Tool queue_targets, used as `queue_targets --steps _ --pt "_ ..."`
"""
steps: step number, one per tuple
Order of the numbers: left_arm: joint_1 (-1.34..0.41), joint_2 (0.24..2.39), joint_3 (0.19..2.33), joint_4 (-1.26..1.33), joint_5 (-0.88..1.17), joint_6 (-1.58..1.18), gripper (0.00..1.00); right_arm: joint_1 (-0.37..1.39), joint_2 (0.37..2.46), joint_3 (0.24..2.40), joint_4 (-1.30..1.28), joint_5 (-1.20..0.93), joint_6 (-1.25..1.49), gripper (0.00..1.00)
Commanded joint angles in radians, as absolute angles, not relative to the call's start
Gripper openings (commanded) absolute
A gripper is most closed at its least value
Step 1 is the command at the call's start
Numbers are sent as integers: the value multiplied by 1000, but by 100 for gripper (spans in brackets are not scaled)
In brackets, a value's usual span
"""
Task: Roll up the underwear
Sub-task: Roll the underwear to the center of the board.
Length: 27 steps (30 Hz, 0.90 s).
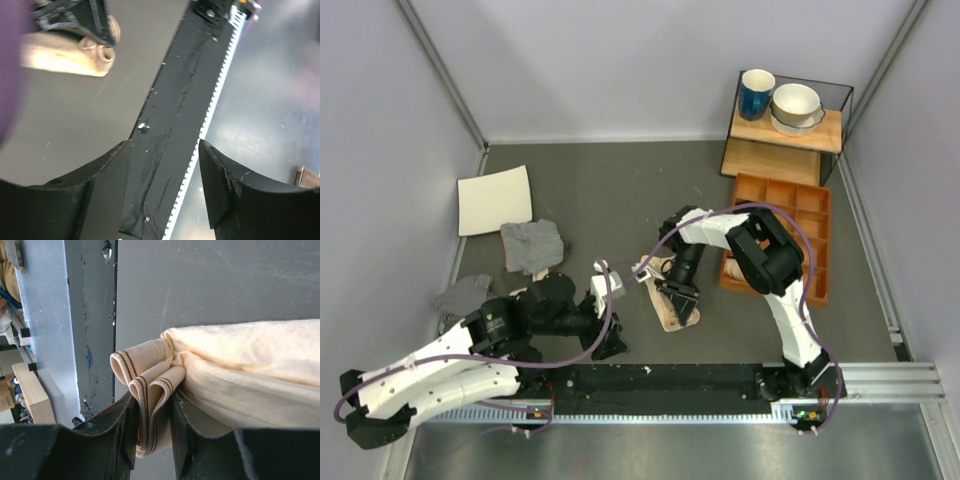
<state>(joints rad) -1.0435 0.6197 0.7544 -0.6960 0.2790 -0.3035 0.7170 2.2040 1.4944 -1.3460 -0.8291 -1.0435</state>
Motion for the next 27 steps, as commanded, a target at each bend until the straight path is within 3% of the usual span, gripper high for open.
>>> queue_targets --steps 1,6,10,19,27 --pt "-1109 623 701 -431 419 -141 63 706 2203 1522 -1328 -847 -1049 29" --pt "-1288 794 605 -130 159 -75 65 706 2204 1528 -1325 -844 -1049 29" --pt "-1336 984 526 105 17 -9 66 706 2200 1520 -1324 -834 -1048 29" --pt "-1353 1221 535 259 -251 130 70 704 2194 1519 -1321 -839 -1045 30" --pt "-1339 1356 591 245 -284 192 72 706 2191 1517 -1319 -839 -1045 30"
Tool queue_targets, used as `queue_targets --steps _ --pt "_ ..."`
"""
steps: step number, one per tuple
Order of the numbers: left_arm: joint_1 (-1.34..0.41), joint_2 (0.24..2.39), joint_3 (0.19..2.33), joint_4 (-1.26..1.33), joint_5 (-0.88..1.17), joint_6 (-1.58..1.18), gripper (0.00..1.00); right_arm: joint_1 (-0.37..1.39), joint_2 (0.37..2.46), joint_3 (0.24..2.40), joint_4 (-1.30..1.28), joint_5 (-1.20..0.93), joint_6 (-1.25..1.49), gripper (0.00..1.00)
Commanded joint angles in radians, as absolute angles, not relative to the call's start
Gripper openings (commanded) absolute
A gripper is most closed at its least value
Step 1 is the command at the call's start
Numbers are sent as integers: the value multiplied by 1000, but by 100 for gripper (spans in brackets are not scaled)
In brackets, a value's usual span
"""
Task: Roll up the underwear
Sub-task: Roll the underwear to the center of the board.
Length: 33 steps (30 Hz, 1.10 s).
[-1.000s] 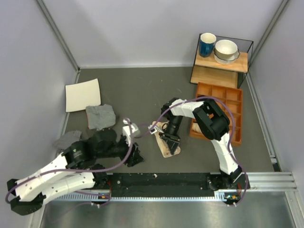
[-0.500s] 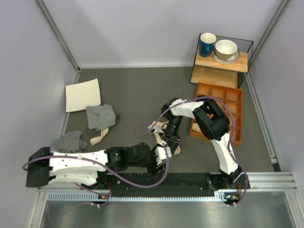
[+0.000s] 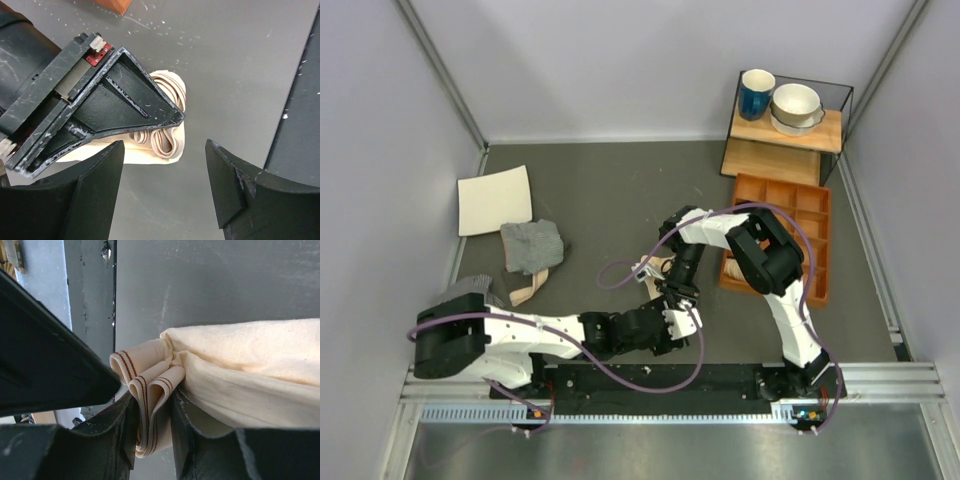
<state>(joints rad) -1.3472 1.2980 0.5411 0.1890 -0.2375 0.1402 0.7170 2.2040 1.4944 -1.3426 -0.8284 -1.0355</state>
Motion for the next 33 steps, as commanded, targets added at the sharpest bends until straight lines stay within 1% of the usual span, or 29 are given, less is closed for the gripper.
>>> queue_targets --steps 1,8,14,17,20,21,23,24,25,27,28,33 --pt "-1338 1365 592 247 -288 195 72 706 2187 1517 -1321 -839 -1045 30" --pt "-1310 1413 595 268 -311 210 72 706 2187 1516 -1321 -841 -1046 30" --pt "-1298 1453 595 311 -278 213 71 706 2187 1516 -1319 -838 -1045 31" --pt "-1290 1471 601 321 -262 210 69 706 2189 1516 -1319 -841 -1045 31" --pt "-1278 1479 600 318 -232 198 56 703 2184 1514 -1321 -847 -1045 31" --pt "-1275 1480 600 311 -223 192 44 707 2181 1514 -1322 -848 -1045 31" --pt "-1264 1479 603 293 -204 180 28 703 2175 1516 -1321 -848 -1046 32" --pt "-1262 1476 603 287 -198 175 22 706 2172 1516 -1321 -850 -1045 33" --pt "-1256 1473 603 281 -190 172 11 703 2163 1517 -1319 -850 -1046 34" --pt "-1250 1465 603 259 -167 157 2 706 2151 1519 -1318 -847 -1043 36" --pt "-1243 1460 601 255 -160 149 0 706 2129 1519 -1309 -839 -1039 36" --pt "-1212 1431 568 239 -104 88 0 674 2039 1517 -1243 -795 -983 44"
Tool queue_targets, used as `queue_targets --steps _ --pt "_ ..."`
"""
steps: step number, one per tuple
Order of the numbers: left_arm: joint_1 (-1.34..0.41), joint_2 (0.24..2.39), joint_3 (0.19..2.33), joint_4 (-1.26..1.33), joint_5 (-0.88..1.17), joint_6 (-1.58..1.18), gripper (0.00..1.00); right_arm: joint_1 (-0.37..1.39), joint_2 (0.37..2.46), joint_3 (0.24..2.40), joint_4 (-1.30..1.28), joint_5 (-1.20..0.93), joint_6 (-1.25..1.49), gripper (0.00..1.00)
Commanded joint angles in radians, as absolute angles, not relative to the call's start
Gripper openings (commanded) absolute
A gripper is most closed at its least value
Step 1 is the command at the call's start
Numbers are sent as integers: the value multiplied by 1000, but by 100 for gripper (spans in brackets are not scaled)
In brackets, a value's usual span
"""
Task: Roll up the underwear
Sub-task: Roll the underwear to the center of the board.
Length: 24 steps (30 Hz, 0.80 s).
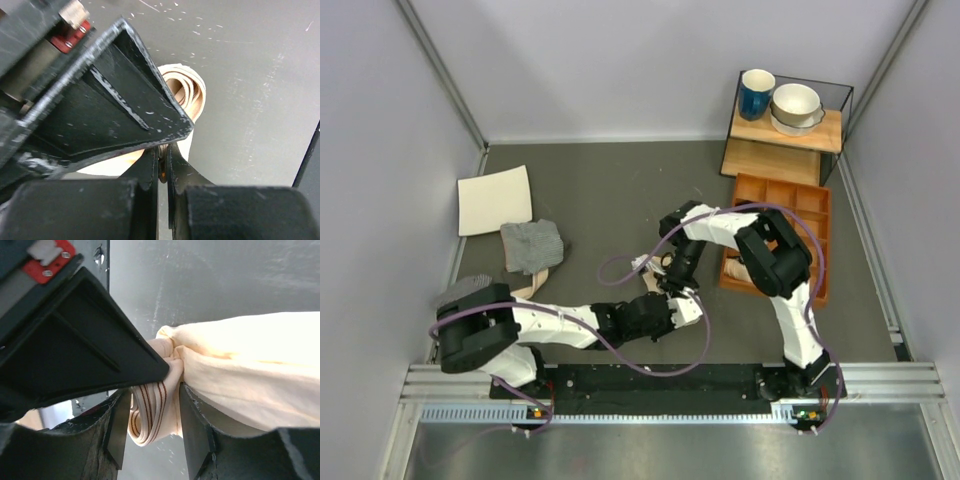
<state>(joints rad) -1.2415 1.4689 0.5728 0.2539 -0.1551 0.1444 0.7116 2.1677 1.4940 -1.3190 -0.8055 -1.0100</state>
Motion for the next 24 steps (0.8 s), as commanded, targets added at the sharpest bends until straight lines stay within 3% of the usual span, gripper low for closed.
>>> queue_targets --steps 1,14,24 --pt "-1206 1421 560 241 -98 71 0 661 2025 1520 -1235 -779 -970 45" --pt "-1128 1374 532 198 -5 -74 0 439 1832 1499 -1181 -813 -933 46" --pt "-898 1414 500 233 328 -262 0 400 1520 1270 -1091 -959 -1092 45"
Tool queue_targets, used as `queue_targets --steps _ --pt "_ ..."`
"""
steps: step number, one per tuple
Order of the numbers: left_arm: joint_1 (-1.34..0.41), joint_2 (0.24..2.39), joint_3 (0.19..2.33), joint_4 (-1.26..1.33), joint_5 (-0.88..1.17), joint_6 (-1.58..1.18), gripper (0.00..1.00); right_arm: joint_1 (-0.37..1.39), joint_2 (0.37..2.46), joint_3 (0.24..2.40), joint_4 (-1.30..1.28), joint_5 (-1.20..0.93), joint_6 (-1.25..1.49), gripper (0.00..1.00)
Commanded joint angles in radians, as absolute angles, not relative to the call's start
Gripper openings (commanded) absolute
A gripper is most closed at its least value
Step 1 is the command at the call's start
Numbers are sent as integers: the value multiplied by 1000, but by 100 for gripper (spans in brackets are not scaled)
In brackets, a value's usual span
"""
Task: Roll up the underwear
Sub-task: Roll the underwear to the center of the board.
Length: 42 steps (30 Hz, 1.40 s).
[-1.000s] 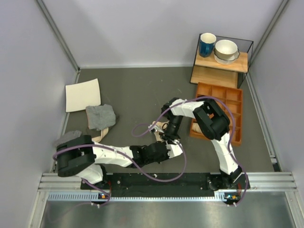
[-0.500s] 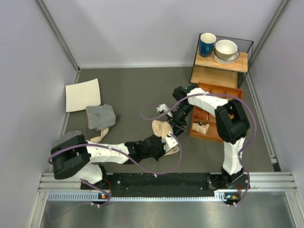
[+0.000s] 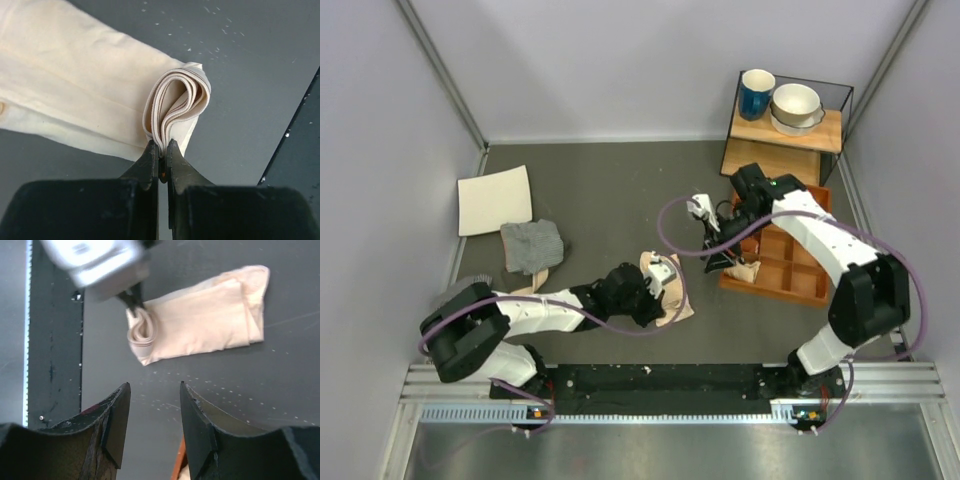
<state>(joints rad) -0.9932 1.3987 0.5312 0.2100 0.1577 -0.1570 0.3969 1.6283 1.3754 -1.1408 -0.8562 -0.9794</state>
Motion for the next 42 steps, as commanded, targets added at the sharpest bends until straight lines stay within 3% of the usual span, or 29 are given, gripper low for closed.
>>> queue_targets --steps 1,7,11,16,26,28,32,33,36,42 --pt "-879 1434 499 236 351 -284 0 402 1502 1247 -1086 -971 -1118 45" --pt "-808 1532 549 216 471 -324 1 549 1339 1028 -965 -938 -1336 63" --pt "-795 1586 606 187 500 -325 3 753 1266 889 -737 -729 -1299 63" --pt "-787 1644 650 169 520 -337 4 903 1317 842 -579 -525 -1266 63" --pt "-761 1700 676 201 545 -390 10 925 1436 741 -382 -330 -1253 62" --pt "-759 1701 675 218 554 -408 13 925 1463 738 -361 -273 -1241 61" --pt "-738 1666 640 257 516 -449 29 925 1511 726 -347 -247 -1239 59" --pt "-727 1620 620 282 503 -477 37 925 1525 724 -345 -242 -1235 58" --pt "-672 1467 519 366 436 -511 43 923 1540 727 -347 -239 -1215 54" --pt "-601 1079 336 394 269 -415 50 893 1600 793 -417 -279 -1158 33"
